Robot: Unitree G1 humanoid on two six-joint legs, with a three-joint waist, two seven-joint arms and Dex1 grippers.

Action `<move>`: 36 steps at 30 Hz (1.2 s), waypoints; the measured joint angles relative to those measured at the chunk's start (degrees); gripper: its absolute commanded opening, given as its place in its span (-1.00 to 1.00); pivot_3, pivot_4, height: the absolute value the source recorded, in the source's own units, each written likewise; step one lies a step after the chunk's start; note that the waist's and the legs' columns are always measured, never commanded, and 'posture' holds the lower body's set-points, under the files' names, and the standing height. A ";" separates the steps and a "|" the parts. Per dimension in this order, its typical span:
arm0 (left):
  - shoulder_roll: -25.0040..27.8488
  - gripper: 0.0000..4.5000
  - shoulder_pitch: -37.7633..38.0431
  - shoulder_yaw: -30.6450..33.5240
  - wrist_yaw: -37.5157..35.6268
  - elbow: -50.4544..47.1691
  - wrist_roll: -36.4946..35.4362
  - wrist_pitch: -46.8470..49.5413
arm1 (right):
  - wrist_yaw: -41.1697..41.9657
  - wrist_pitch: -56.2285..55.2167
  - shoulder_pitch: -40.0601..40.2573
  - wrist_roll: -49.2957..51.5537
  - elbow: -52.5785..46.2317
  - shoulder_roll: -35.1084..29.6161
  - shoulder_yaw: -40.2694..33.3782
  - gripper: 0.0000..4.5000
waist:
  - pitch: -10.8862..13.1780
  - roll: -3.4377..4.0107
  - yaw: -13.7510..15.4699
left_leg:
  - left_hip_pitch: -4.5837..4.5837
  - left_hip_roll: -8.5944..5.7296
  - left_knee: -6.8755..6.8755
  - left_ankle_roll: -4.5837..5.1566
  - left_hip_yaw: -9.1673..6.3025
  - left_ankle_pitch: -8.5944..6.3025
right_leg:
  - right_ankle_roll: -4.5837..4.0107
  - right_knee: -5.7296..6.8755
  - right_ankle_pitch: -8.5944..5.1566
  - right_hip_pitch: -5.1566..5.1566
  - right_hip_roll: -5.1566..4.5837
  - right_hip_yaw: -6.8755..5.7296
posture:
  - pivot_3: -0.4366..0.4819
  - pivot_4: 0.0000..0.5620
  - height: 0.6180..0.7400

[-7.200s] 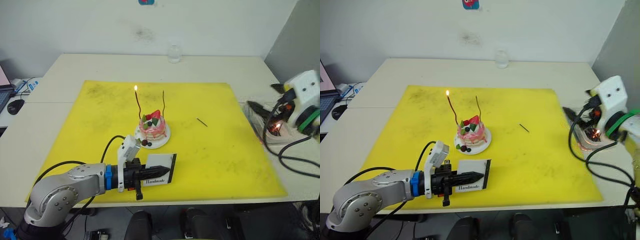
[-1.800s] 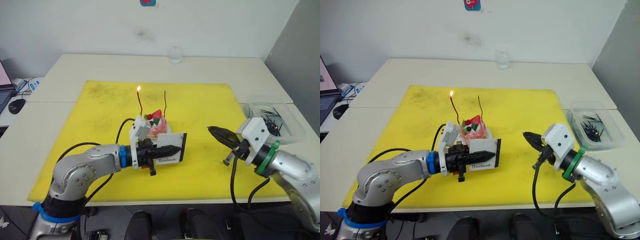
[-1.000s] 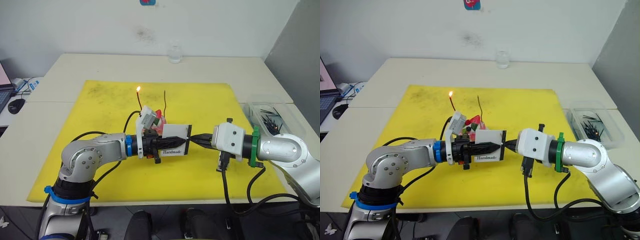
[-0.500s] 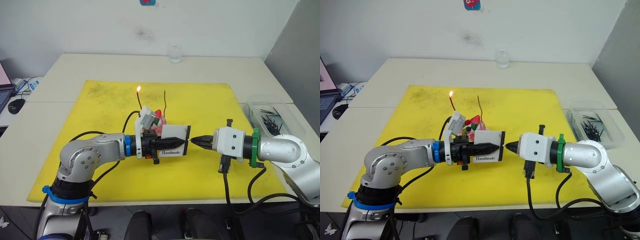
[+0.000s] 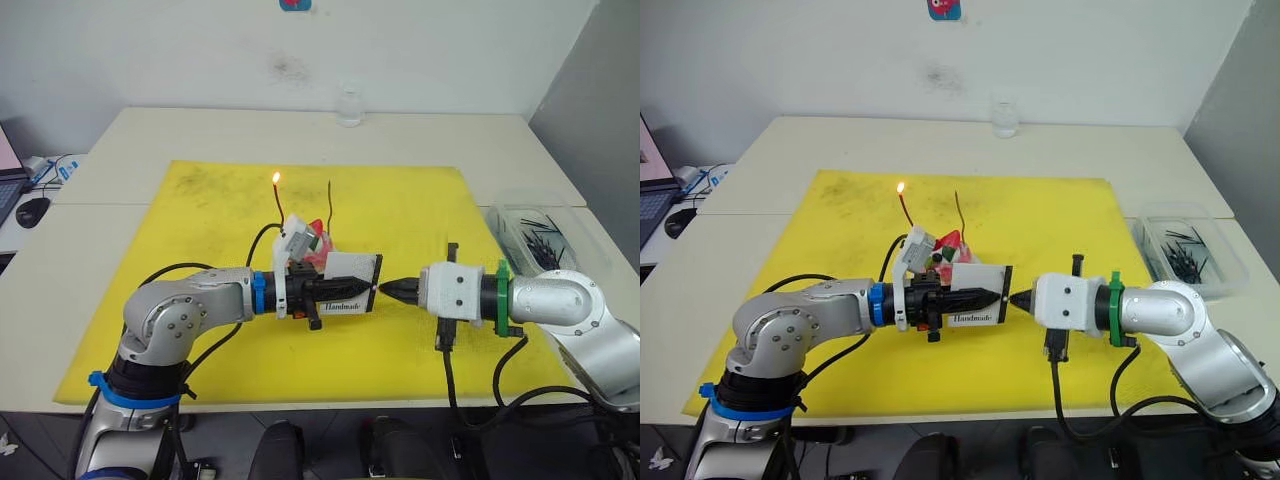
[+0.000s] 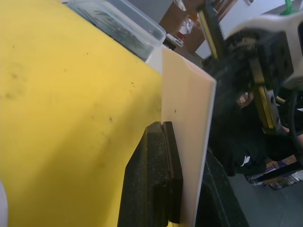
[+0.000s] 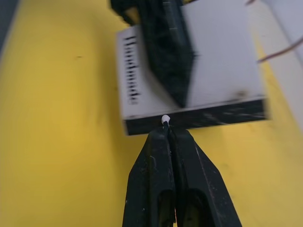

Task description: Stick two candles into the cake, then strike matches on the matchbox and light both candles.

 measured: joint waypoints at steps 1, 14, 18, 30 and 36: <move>1.04 -1.00 -1.39 -0.03 -1.04 0.00 1.10 -1.08 | 1.74 -0.68 0.73 0.07 -0.23 -0.79 1.03 -0.99 | 0.01 -0.01 0.01 | -0.01 0.00 0.00 0.00 -0.02 0.00 | 0.00 0.00 0.00 0.00 0.01 -0.03 | -0.05 -0.47 0.82; 6.44 -1.00 -1.42 3.38 -4.63 -0.95 4.77 -5.02 | 4.26 3.05 -2.99 4.85 -0.73 0.44 -2.30 -0.99 | 0.01 0.00 -0.05 | 0.00 0.09 -0.01 -0.01 0.01 0.00 | 0.00 0.00 0.00 0.00 -0.05 0.01 | -0.05 -0.47 0.82; 5.51 -1.00 1.30 2.03 -3.66 -3.45 5.76 -5.18 | 0.51 13.31 -1.74 9.40 -1.95 1.01 -6.00 -0.99 | 0.01 0.00 0.30 | -0.02 0.11 0.00 -0.01 0.00 0.00 | 0.00 0.01 0.00 0.00 -0.12 0.01 | -0.05 -0.47 0.82; 4.69 -1.00 4.10 0.03 -3.36 -6.71 7.07 -6.19 | -23.62 26.82 12.24 10.88 -5.17 17.37 -13.66 -0.99 | 0.00 0.00 0.13 | 0.03 0.06 0.01 -0.01 0.03 0.00 | 0.02 0.09 0.01 -0.02 -0.07 0.05 | -0.05 -0.47 0.82; 4.71 -1.00 4.44 -0.02 -3.29 -6.72 7.24 -6.19 | -30.22 26.80 14.53 8.26 -5.03 20.19 -12.73 -0.99 | 0.00 0.00 -0.03 | 0.00 0.03 -0.01 -0.01 0.03 0.00 | 0.03 0.02 0.01 -0.02 -0.05 0.04 | -0.05 -0.47 0.82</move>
